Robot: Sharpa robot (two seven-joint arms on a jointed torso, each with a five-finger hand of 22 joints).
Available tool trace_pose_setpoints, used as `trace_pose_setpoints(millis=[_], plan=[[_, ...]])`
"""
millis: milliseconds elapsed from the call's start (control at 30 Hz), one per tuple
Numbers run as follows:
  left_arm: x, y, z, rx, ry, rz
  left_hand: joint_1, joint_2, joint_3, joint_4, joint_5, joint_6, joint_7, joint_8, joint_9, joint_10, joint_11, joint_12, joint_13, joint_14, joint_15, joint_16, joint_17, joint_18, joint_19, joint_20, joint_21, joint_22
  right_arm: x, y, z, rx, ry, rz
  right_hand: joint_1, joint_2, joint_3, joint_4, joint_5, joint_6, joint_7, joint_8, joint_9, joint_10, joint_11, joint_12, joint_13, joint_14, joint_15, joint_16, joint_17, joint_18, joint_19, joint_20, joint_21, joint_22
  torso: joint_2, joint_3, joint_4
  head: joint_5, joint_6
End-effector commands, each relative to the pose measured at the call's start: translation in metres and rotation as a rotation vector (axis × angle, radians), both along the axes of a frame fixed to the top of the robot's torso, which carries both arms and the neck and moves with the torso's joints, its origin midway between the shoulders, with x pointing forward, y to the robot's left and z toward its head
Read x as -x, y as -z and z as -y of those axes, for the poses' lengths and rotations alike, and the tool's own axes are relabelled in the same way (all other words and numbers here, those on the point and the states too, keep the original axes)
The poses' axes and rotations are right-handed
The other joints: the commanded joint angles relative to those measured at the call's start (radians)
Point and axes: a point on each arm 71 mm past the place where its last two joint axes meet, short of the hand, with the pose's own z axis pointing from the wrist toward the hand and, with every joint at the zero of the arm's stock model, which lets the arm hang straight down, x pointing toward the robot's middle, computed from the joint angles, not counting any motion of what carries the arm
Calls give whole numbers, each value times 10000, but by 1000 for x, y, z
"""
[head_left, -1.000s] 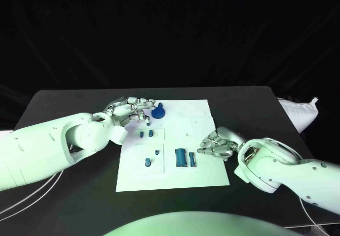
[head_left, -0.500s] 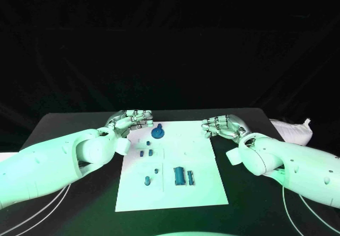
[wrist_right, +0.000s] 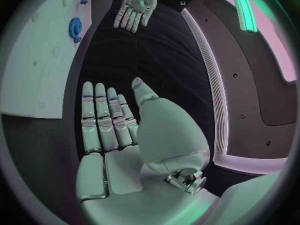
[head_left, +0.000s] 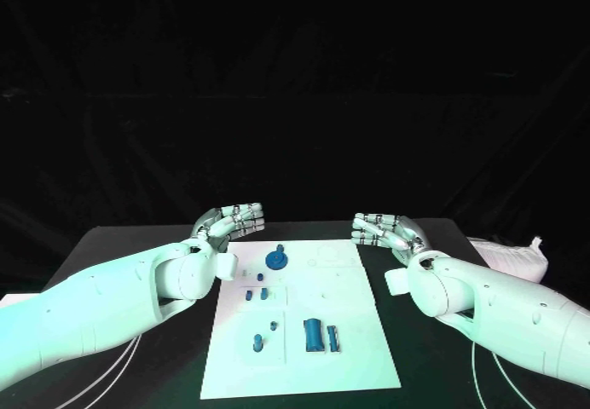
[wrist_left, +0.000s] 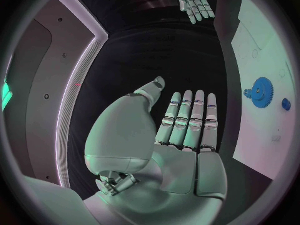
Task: Assemble the parts on the task board
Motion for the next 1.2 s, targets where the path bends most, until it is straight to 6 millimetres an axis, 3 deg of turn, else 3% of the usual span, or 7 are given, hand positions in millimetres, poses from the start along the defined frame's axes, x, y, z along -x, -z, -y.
trace_pose_setpoints(millis=[33,333,367,500,533,700,1200], plan=[[2,0,1,-58,-28,26,-4147,351,-1112,-418,-506,-2966,-532,-512,-507,-3045,-536,-983,-487,-2794,-486,-495,-664,-539,-2135,-837,-497,-1599,1,-2,-2,19,66,44,-4229,-174,-659,-258,-481,-2776,-611,-493,-970,-3160,-488,-509,-648,-3252,-387,-507,-417,-532,-2751,-726,-690,-519,-18,35,79,-27,42],[20,-5,13,-706,-669,485,-6975,1090,-1872,-418,-506,-4996,-904,-512,-507,-5120,-901,-983,-487,-4702,-821,-825,-664,-878,-3594,-1410,-497,-2690,14,-22,-19,-190,810,418,-7083,-174,-659,-258,-1498,-4653,-1024,-493,-970,-5301,-817,-509,-648,-5455,-1211,-507,-1298,-822,-4613,-1218,-1162,-868,-222,309,619,-109,502],[23,-6,15,-811,-774,569,-7208,1090,-1932,-418,-506,-5161,-933,-512,-507,-5290,-929,-983,-487,-4858,-1526,-1546,-664,-929,-3714,-1457,-497,-2781,17,-25,-22,-209,932,460,-7335,-174,-659,-258,-1498,-4817,-1060,-493,-970,-5490,-1521,-509,-648,-5647,-1211,-507,-1298,-912,-4773,-1263,-1203,-898,-230,320,640,-112,520],[38,-12,23,-1277,-1234,974,-8148,1090,-2184,-418,-506,-5834,-1676,-512,-507,-5980,-1670,-983,-487,-5493,-1526,-1546,-664,-1034,-4196,-1650,-497,-3145,29,-36,-32,-237,1415,573,-8281,-174,-659,-258,-1498,-5444,-1198,-493,-970,-6197,-1521,-509,-648,-6377,-1211,-507,-1298,-997,-5392,-1423,-1357,-1615,-236,327,654,-114,532],[41,-13,24,-1357,-1314,1049,-8347,1090,-2239,-418,-506,-5977,-1676,-512,-507,-6129,-1670,-983,-487,-5630,-1526,-1546,-664,-1035,-4300,-1689,-497,-3221,31,-38,-34,-233,1494,584,-8426,-174,-659,-258,-1498,-5537,-1912,-493,-970,-6301,-1521,-509,-648,-6488,-1211,-507,-1298,-1024,-5484,-1450,-1384,-1615,-236,327,654,-114,532],[51,-17,29,-1645,-1604,1331,-9142,1090,-2450,-418,-506,-6552,-1676,-512,-507,-6713,-1670,-983,-487,-6163,-1526,-1546,-664,-1799,-4709,-1847,-497,-3528,39,-44,-39,-202,1764,607,-9294,-174,-659,-258,-1498,-6098,-1912,-493,-970,-6964,-1521,-509,-648,-7158,-1211,-507,-1298,-1775,-6050,-2269,-2166,-1615,-236,327,654,-114,532],[54,-19,31,-1747,-1707,1436,-10942,1090,-3471,-418,-506,-7847,-1676,-512,-507,-8044,-1670,-983,-487,-7388,-1526,-1546,-664,-1799,-5618,-2619,-497,-4225,41,-45,-40,-190,1826,609,-11144,-174,-659,-258,-1498,-7321,-1912,-493,-970,-8346,-1521,-509,-648,-8580,-1211,-507,-1298,-1775,-7246,-2269,-2166,-1615,-236,327,654,-114,532]])
